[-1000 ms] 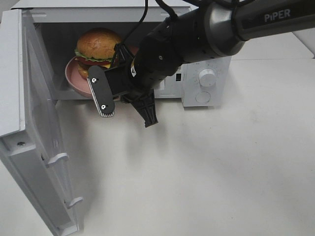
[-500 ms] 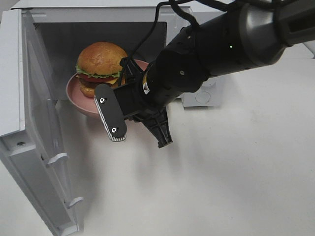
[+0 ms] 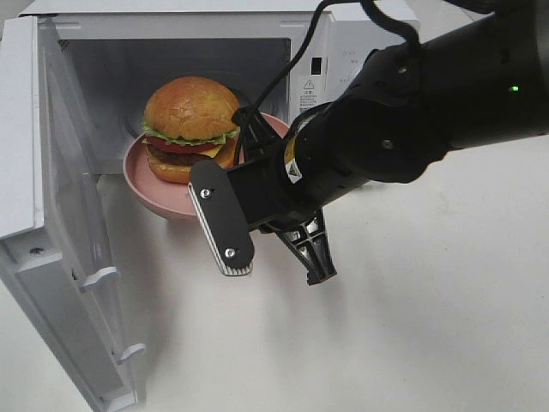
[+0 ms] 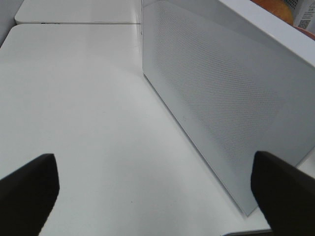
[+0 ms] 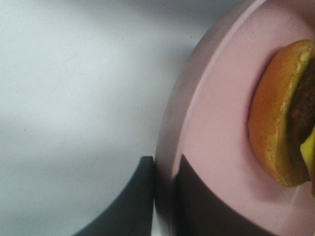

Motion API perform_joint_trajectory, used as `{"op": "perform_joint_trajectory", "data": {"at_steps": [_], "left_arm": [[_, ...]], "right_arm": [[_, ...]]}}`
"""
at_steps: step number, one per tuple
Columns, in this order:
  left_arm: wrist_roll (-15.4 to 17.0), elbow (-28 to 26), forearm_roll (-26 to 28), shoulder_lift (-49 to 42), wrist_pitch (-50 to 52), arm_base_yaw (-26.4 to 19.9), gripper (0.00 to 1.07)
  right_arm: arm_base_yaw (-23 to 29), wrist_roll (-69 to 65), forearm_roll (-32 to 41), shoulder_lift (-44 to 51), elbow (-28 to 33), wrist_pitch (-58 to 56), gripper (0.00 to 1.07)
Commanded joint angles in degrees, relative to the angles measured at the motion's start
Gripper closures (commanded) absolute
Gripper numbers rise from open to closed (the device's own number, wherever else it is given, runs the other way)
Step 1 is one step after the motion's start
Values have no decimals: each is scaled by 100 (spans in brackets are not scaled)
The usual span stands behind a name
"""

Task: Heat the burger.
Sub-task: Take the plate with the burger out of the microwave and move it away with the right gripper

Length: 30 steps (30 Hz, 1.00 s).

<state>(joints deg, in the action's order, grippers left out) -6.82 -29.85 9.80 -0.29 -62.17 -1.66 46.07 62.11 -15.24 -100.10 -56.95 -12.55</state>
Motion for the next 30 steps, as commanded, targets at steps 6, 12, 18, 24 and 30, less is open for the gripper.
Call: {"op": "perform_joint_trajectory", "data": {"at_steps": [6,12,18,24,30], "left_arm": [[34,11,29,-103,69,0,9],[34,11,29,-103,69,0,9],[34,11,29,-103,69,0,9],[34,11,29,-103,69,0,9],[34,11,29,-103,69,0,9]], "right_arm": [[80,-57,-241,894,665,413,107],[80,-103,-241,1346,1060,378,107],[80,-223,-241,1696,1404,361,107],[80,-281,-246,2137,1833,206,107],[80,-298,-246,2636,2200,183,107]]}}
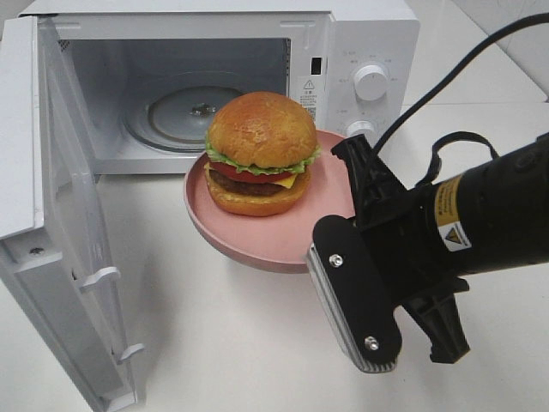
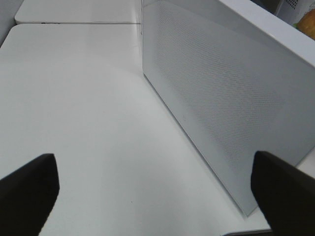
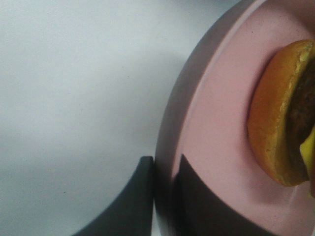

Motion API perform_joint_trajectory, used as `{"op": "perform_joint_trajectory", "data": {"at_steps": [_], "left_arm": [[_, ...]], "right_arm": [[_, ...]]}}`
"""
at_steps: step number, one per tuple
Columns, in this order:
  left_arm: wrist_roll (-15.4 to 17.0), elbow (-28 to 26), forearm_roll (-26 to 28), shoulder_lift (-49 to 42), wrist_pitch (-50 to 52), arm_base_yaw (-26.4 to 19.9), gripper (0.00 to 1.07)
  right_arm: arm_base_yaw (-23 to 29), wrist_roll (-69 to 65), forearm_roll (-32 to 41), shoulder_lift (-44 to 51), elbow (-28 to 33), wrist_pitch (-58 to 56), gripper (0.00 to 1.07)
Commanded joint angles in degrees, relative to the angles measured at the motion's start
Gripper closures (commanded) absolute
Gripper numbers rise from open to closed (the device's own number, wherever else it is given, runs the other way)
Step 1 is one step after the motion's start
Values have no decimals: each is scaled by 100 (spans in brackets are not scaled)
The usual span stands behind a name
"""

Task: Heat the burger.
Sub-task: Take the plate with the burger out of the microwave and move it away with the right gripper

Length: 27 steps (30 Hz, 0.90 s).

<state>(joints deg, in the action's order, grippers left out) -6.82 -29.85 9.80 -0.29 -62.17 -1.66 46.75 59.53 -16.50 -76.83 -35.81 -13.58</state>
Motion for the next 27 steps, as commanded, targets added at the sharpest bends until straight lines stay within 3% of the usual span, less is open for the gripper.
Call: {"op": "perform_joint_trajectory", "data": {"at_steps": [1,12,27], "left_arm": [[34,11,29,-103,69,0,9],[34,11,29,-103,69,0,9],[34,11,29,-103,69,0,9]], "right_arm": [[11,-40,-120,309,86,286,107],[11,-92,-120,1518,773,-361,107],[11,-808,-688,2830,911,-1524,106]]}}
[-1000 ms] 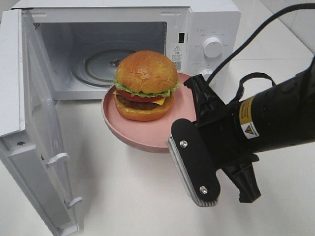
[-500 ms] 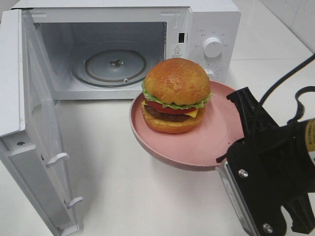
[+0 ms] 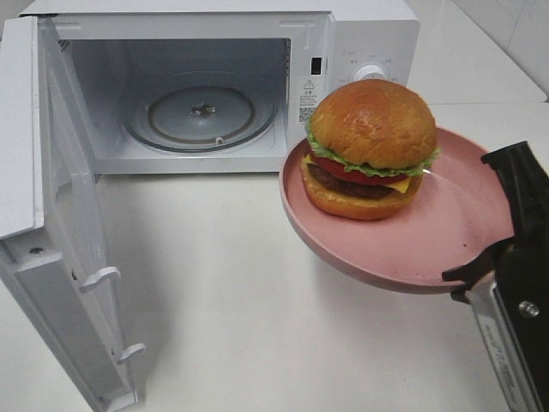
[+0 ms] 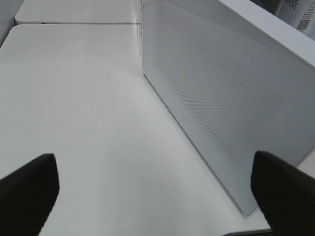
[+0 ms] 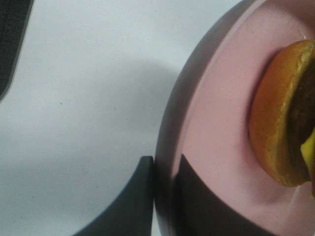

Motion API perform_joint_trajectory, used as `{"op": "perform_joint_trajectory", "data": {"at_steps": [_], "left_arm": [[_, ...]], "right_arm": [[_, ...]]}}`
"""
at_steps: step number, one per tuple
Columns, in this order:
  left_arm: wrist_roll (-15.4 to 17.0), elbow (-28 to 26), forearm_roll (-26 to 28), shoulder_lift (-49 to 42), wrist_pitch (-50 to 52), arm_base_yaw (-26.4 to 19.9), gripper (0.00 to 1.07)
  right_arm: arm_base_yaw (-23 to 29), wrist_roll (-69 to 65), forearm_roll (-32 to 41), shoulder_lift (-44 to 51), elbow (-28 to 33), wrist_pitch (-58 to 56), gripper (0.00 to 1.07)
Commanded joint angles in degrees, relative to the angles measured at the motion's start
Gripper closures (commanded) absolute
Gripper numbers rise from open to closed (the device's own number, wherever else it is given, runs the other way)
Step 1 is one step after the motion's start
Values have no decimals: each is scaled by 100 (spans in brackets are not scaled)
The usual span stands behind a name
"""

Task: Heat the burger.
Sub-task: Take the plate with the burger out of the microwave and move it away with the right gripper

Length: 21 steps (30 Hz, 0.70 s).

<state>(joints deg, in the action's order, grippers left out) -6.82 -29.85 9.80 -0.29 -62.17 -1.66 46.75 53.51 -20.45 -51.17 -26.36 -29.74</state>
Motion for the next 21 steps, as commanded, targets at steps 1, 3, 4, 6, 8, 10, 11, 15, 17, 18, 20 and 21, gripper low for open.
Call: {"op": "perform_joint_trajectory", "data": {"at_steps": [1,3,4,6,8,10,11,15,17,18,20,21], "left_arm": [[34,11,29,-103,69,0,9],[34,11,29,-103,69,0,9],[34,11,29,-103,69,0,9],[34,11,29,-103,69,0,9],[34,11,29,-103,69,0,9],[34,11,29,-103,69,0,9],[34,11,29,-103,69,0,9],[34,11,29,-103,69,0,9],[34,11,29,-103,69,0,9],[34,11,29,-103,69,0,9],[34,11,29,-103,69,0,9],[34,11,29,-103,69,0,9]], "right_arm": [[11,-206,-292,264,-34,92,106],[11,-298,-321,487,-34,-138,106],[11,-298,-321,487,-34,-138,106],[11,-367,-338,653,-34,-338,106],[11,-424,-372,716,-34,-418,106],[11,-556,-458,814,-34,-544,106],[11,-710,-550,894,-34,-665,106],[11,-1014,-751,980,-34,-900,106],[11,-1232,-894,997,-34,-1083,106],[11,-1352,-963,1003,-34,-1192,106],[11,-1593,-1089,1014,-34,-1364,106],[11,-1713,-1146,1014,-34,-1473,106]]}}
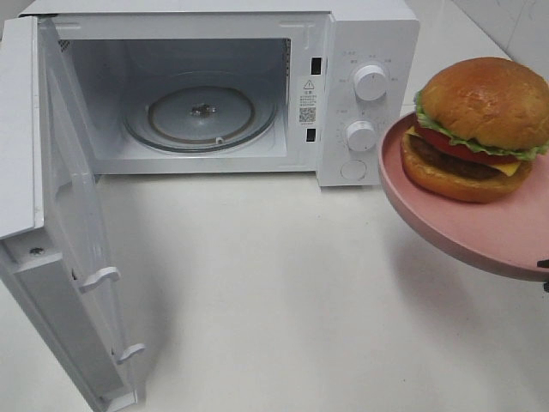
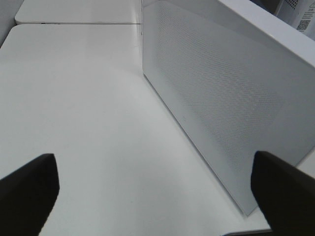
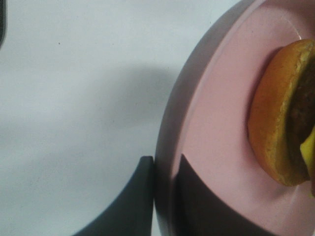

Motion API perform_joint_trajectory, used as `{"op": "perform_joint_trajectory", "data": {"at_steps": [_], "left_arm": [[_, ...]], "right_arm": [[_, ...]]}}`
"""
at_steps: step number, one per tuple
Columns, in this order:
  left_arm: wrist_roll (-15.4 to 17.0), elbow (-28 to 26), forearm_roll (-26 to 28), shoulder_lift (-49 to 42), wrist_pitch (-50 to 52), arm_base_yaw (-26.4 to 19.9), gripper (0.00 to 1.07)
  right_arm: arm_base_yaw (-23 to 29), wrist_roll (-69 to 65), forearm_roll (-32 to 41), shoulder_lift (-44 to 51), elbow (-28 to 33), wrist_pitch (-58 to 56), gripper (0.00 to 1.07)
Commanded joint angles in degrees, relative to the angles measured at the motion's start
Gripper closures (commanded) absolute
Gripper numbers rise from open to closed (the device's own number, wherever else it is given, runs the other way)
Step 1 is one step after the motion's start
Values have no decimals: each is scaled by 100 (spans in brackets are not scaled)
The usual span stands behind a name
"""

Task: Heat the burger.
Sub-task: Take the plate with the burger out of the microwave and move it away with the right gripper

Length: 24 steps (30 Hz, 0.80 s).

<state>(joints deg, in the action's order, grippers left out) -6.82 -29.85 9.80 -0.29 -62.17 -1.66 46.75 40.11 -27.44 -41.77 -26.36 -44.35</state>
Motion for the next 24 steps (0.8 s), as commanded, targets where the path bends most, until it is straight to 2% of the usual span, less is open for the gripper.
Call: {"op": "perform_joint_trajectory", "data": {"at_steps": [1,11,24], "left_arm": [[34,11,29,-103,69,0,9],[34,11,29,-103,69,0,9],[34,11,29,-103,69,0,9]], "right_arm": [[11,-607,-504,74,-34,-218,106],[11,-1478,-561,74,-34,-814,106],[11,-3495,-1387,74,-34,-1908,106]]}}
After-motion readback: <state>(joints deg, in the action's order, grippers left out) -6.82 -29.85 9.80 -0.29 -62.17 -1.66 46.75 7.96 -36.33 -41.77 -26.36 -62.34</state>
